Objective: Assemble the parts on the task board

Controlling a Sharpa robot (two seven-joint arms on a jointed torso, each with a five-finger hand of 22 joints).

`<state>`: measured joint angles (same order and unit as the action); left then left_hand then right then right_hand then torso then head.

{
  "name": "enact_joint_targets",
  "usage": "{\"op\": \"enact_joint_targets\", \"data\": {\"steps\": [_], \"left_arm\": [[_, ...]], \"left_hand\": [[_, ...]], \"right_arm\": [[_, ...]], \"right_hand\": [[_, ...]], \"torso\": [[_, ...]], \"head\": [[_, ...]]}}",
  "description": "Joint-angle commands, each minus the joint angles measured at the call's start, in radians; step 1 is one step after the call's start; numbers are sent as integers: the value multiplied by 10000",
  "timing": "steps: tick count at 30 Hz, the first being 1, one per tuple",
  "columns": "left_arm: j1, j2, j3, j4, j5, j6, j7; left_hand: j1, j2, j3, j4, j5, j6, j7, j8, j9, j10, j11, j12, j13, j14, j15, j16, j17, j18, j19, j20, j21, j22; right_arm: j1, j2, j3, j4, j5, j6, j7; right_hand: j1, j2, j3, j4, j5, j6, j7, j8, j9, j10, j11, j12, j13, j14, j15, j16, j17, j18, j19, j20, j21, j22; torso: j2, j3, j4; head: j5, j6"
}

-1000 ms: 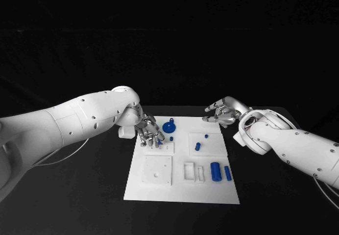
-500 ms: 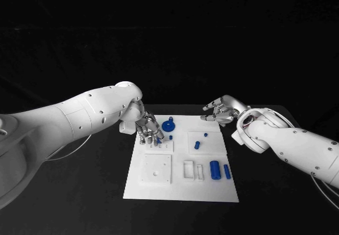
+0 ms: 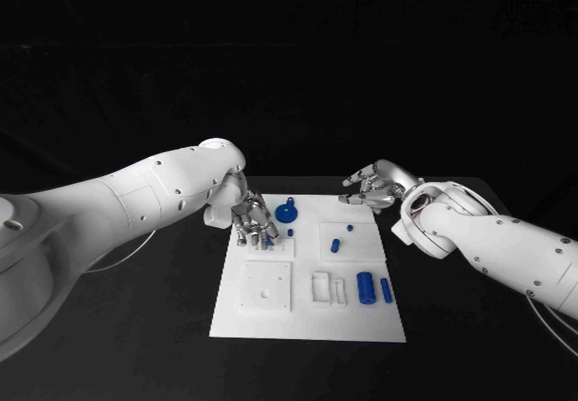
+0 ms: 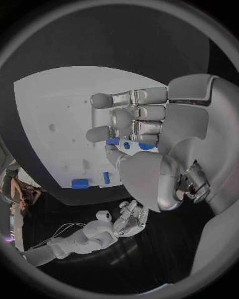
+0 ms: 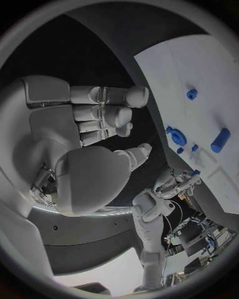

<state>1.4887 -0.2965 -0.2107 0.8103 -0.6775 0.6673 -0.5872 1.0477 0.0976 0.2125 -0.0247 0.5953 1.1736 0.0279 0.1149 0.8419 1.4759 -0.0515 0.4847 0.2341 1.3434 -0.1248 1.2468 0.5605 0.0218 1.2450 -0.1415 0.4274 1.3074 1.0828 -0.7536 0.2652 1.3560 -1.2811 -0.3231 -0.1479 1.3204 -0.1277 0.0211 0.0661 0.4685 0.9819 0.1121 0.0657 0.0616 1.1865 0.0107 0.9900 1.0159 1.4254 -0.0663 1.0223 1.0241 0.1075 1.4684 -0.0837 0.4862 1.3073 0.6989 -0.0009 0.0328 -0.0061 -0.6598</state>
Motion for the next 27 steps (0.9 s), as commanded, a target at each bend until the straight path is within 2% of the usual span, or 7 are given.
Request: {"op": "enact_joint_targets", "data": {"steps": [1,10,13,17,20,24,27], "left_arm": [[-32,66,-2,17,-356,-58,6],[-110,79,-9,63,-672,-379,79],[-119,-53,-5,169,-707,-641,204],[-124,-358,21,503,-521,-1066,401],[-121,-711,58,969,-107,-1434,574],[-114,-1170,157,1641,522,-1862,770],[-107,-1657,344,2366,1079,-2220,943]], "left_hand": [[324,188,1311,-1375,-95,171,-249,-47,7,339,-73,18,17,5,0,58,8,-67,-20,-8,44,200],[344,188,1288,-1357,-132,181,-250,-58,3,338,-74,32,35,20,0,64,18,-66,-10,-8,50,200],[353,181,1271,-1340,-132,192,-255,-63,9,339,-76,41,50,33,-5,52,-4,-61,6,-11,55,198],[331,165,1260,-1313,-72,221,-265,-65,7,347,-83,65,62,74,-15,35,-14,-58,33,-19,58,192],[291,164,1276,-1294,-11,244,-270,-86,-24,347,-85,79,64,102,-20,2,-50,-55,52,-22,49,189],[235,156,1302,-1298,53,298,-273,-134,-102,349,-85,80,51,116,-23,-19,-59,-61,53,-25,16,185],[219,155,1302,-1292,71,312,-274,-139,-113,352,-85,83,47,121,-23,-17,-51,-62,57,-25,11,185]], "right_arm": [[-5,18,4,20,5,92,59],[-5,31,4,56,5,41,124],[-5,33,4,162,-29,-5,260],[-5,27,4,319,-128,-8,463],[-6,-9,4,465,-187,14,607],[-16,-71,5,689,-218,78,730],[-64,-136,5,990,-245,193,845]], "right_hand": [[-24,34,75,5,52,62,15,-51,-6,-35,-50,23,8,57,14,-51,5,149,428,10,33,73],[8,32,133,-53,65,108,13,-46,-3,-34,-56,21,7,54,13,-60,-1,150,427,8,35,72],[112,73,245,-269,8,285,7,-47,-1,-24,-64,30,18,62,6,-47,12,128,428,0,47,78],[158,104,561,-718,-330,416,8,-46,1,-7,-69,47,39,65,-1,-43,20,105,426,-13,60,87],[75,118,727,-956,-378,462,4,-44,3,2,-74,48,44,66,-2,-40,25,97,427,-16,81,98],[-41,130,956,-1191,-179,493,4,-41,3,-2,-82,44,50,67,-13,-42,26,86,423,-25,92,111],[-115,131,1141,-1414,-127,534,2,-43,2,-3,-88,48,64,63,-13,-45,28,75,425,-30,90,120]], "torso": [[0,-1,-4],[-12,-4,11],[-6,-5,7],[-21,-13,14],[-33,-19,63],[-64,-37,125],[-88,-56,159]], "head": [[-6,-17],[-38,6],[-44,32],[-81,81],[-125,98],[-155,129],[-164,202]]}}
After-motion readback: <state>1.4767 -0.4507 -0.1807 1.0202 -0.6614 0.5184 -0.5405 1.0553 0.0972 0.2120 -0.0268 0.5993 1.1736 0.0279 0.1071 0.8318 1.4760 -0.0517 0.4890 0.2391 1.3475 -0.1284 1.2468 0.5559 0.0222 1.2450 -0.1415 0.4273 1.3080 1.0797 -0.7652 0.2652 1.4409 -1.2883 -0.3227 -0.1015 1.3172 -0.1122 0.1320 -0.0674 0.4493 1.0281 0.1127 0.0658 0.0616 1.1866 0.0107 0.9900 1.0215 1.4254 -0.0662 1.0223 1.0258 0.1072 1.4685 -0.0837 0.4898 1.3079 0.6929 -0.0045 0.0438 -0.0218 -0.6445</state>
